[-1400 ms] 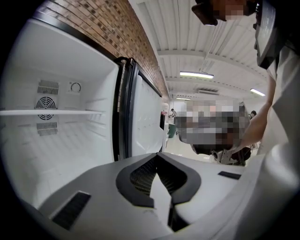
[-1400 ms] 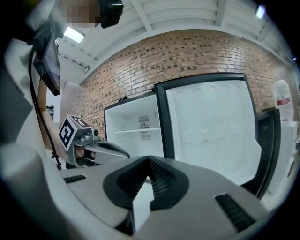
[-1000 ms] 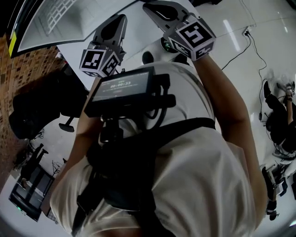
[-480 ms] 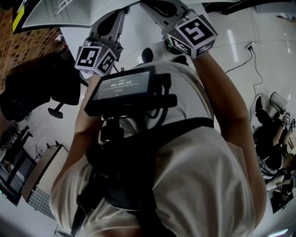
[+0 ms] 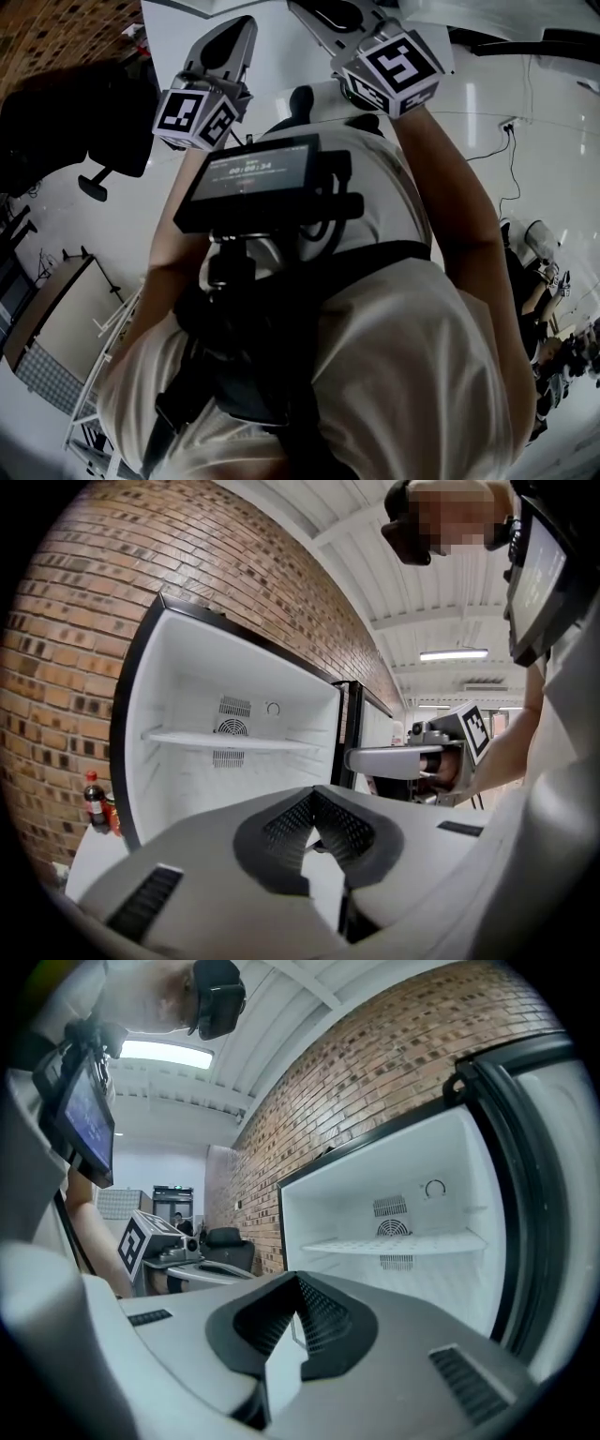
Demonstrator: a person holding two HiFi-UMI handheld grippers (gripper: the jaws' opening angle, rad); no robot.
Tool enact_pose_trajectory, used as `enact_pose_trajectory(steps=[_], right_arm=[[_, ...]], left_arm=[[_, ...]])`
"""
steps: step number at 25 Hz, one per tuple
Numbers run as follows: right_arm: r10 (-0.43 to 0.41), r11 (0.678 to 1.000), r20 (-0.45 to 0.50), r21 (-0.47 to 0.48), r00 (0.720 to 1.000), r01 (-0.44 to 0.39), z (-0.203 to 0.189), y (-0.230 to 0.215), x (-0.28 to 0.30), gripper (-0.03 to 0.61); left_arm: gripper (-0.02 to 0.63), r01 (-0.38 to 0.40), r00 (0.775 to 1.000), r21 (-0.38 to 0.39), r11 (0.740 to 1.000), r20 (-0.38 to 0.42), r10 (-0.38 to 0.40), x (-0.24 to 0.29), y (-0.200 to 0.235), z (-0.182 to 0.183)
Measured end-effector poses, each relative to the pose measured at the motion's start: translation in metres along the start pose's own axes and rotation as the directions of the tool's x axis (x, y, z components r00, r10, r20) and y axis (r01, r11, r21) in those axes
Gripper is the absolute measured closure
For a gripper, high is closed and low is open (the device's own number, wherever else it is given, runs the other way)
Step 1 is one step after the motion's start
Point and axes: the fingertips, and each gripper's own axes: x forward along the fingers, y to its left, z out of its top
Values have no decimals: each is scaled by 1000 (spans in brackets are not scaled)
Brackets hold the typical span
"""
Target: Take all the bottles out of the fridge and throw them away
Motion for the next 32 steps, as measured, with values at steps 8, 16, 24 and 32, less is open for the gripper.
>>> enact_pose_trajectory(steps=[8, 16, 24, 32], right_arm=[[-1, 1000, -20, 11, 1000, 2, -9, 5, -2, 575], [-33, 999, -16, 9, 999, 33, -9, 2, -7, 575], [-46, 999, -14, 7, 999, 46, -7, 2, -10, 575], [-56, 998, -14, 10, 998, 56, -8, 0, -11, 575]], left_arm=[[611, 9, 1000, -6, 1000, 4, -9, -1, -3, -2], [611, 40, 999, -2, 999, 1, -40, 4, -7, -1], [611, 62, 998, 9, 998, 0, -62, 9, -10, 0], [611, 70, 998, 17, 997, -5, -70, 10, -11, 0]])
